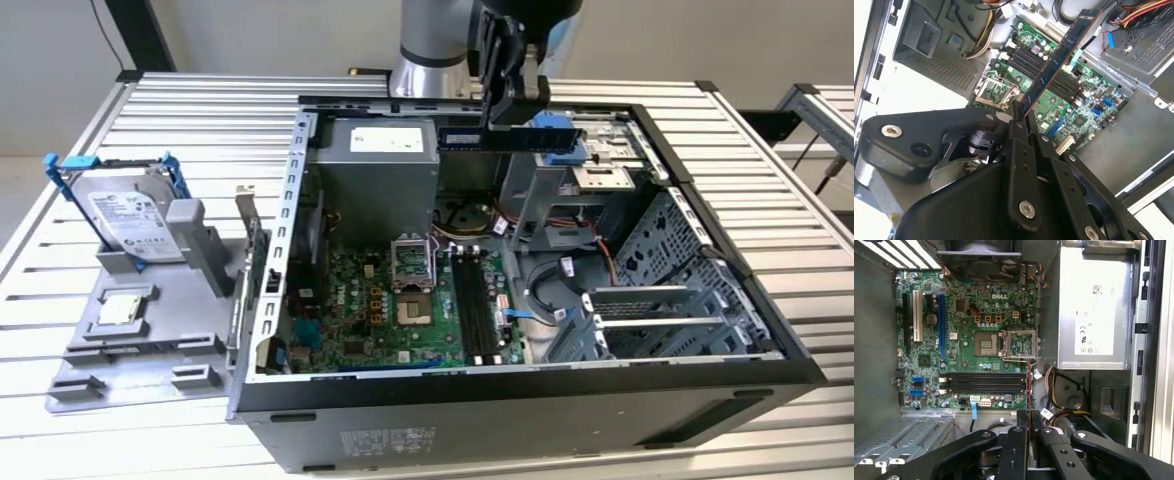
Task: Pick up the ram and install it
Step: 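Insert the ram into the slot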
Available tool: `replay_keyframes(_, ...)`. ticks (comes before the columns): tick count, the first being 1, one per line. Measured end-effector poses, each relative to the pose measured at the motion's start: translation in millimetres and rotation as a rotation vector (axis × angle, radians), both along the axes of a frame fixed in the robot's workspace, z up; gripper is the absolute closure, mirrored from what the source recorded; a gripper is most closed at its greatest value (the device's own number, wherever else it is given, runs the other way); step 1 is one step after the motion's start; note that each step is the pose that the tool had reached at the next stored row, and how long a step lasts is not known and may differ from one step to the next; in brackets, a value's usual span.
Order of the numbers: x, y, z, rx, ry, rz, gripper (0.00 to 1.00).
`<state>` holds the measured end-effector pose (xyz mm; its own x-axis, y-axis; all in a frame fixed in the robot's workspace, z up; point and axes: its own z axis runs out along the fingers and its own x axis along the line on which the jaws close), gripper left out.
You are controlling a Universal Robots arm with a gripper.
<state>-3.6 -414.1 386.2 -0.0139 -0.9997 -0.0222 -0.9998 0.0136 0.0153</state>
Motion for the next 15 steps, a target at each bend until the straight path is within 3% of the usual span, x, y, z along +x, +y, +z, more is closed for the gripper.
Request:
replay_keyframes(4, 0.0, 0.2, 0.0, 0.0000, 0.0001, -0.005, 1.00)
replay_keyframes(15, 0.0, 0.2, 0.0, -0.0001, 0.0000, -0.171, 1.00)
